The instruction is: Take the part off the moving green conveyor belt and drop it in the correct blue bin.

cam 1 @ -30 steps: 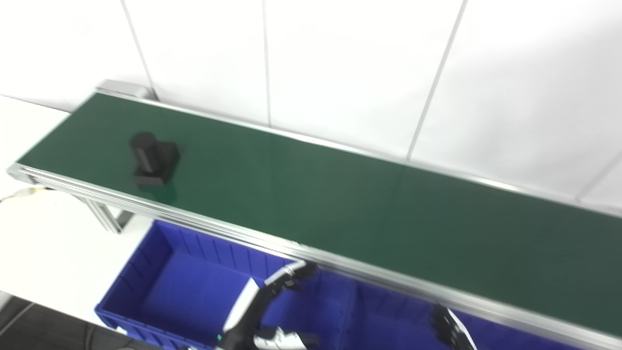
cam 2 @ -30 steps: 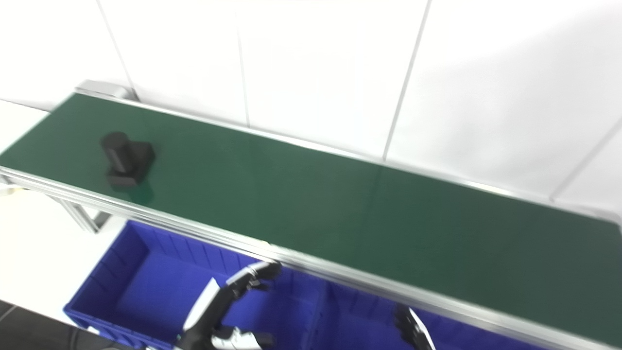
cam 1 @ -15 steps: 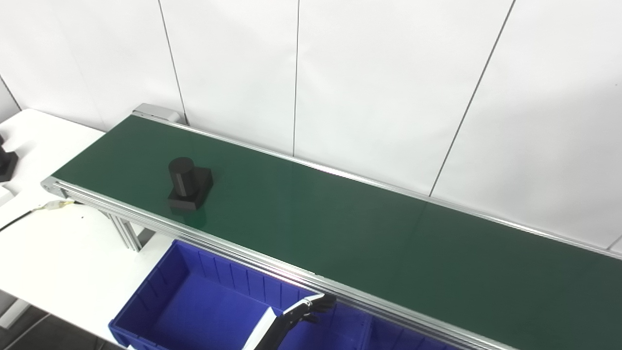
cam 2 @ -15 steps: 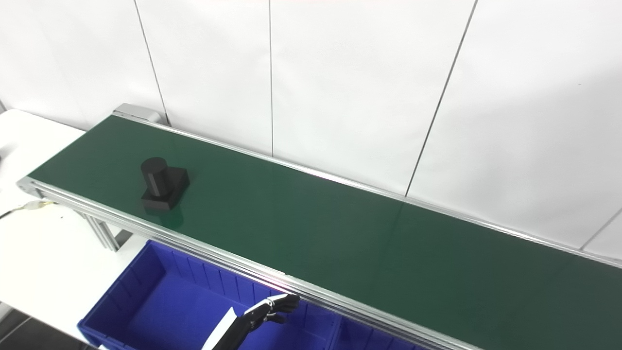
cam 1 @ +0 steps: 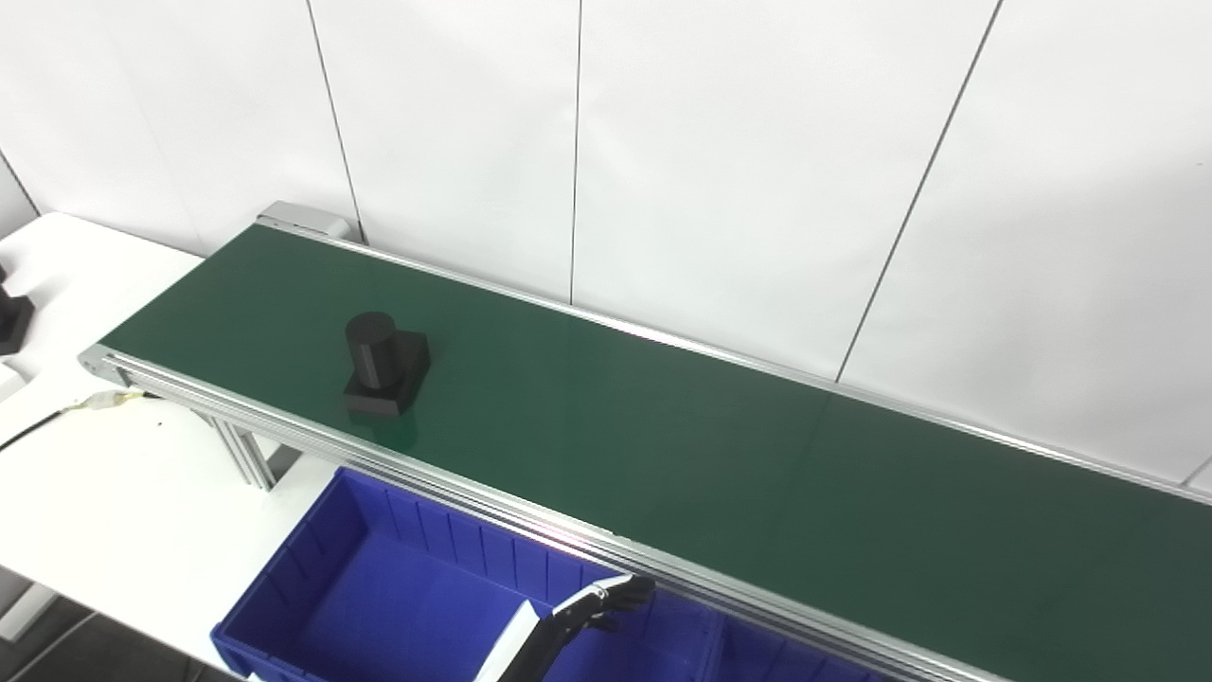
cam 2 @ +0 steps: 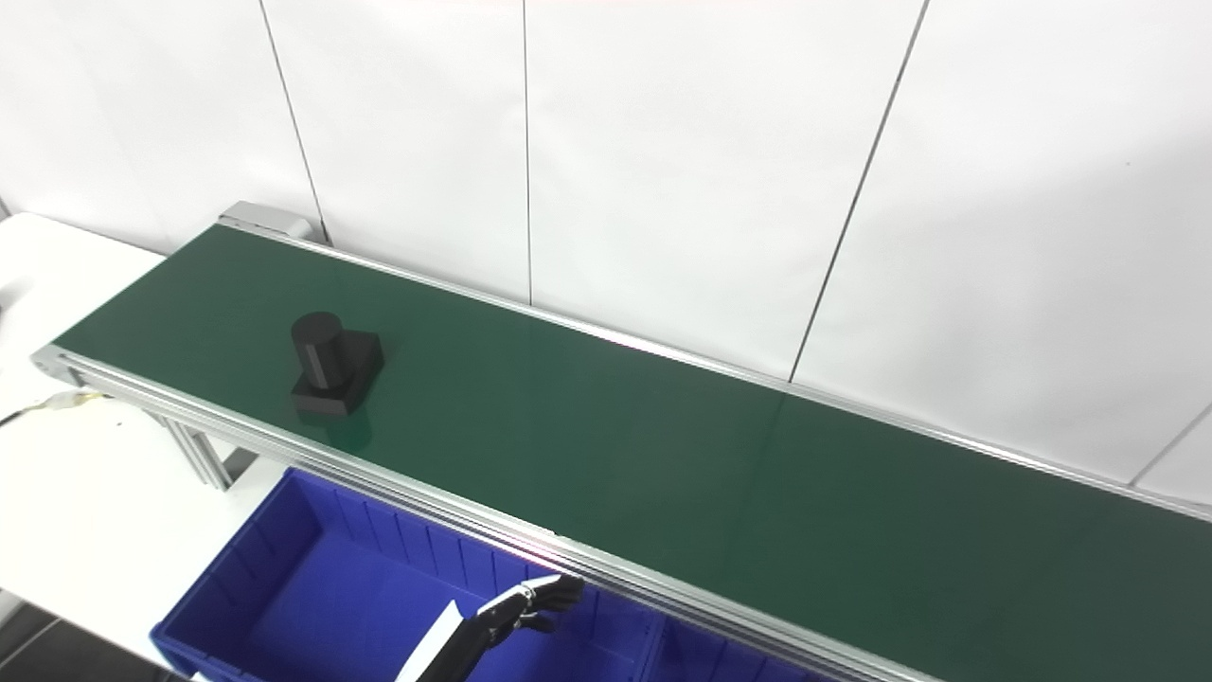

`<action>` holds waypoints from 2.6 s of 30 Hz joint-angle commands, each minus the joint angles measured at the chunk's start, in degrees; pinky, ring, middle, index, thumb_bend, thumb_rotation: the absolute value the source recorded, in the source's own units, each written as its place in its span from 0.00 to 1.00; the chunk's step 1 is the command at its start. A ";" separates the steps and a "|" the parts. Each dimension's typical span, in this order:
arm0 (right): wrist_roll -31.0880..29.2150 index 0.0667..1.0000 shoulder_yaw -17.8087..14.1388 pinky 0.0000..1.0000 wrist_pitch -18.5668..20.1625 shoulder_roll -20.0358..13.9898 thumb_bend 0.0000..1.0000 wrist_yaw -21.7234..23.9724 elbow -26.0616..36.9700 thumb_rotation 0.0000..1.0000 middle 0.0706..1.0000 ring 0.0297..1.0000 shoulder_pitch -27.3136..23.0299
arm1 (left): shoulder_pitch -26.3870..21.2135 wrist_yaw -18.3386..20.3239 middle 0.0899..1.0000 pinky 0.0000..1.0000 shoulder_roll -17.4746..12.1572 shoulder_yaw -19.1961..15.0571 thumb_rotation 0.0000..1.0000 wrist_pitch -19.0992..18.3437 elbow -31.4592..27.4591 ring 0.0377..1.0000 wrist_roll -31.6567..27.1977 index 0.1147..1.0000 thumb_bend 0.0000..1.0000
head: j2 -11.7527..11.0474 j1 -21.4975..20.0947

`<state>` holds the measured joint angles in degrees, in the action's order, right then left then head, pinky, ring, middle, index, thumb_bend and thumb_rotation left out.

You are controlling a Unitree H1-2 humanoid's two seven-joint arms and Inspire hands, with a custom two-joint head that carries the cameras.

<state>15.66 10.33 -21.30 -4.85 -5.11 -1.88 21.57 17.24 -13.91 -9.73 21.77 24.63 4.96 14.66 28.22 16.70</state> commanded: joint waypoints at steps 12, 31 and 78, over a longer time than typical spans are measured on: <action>-5.50 0.84 1.04 0.84 -5.57 -0.05 0.70 -0.76 4.10 0.07 0.81 0.83 1.83 | -1.19 -2.67 0.80 0.72 -0.78 1.45 0.27 2.28 -0.05 0.79 0.74 0.77 0.94 | 0.44 -1.18; -10.51 0.85 -2.28 0.80 -5.42 -1.96 0.74 1.91 19.08 0.23 0.82 0.82 -0.99 | -3.55 -3.93 0.81 0.73 -0.78 2.86 0.29 2.29 2.18 0.80 0.29 0.78 0.93 | -0.23 -1.83; -4.92 0.89 -6.54 0.82 9.59 -2.52 0.75 8.71 22.59 0.36 0.85 0.83 -16.07 | -2.33 -9.10 0.81 0.71 -6.24 6.17 0.36 2.28 -4.42 0.78 2.37 0.77 0.96 | -0.39 -1.94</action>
<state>10.88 4.04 -12.83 -7.13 3.17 18.44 6.98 14.25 -24.34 -15.23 29.03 24.82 2.92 17.60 27.77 14.77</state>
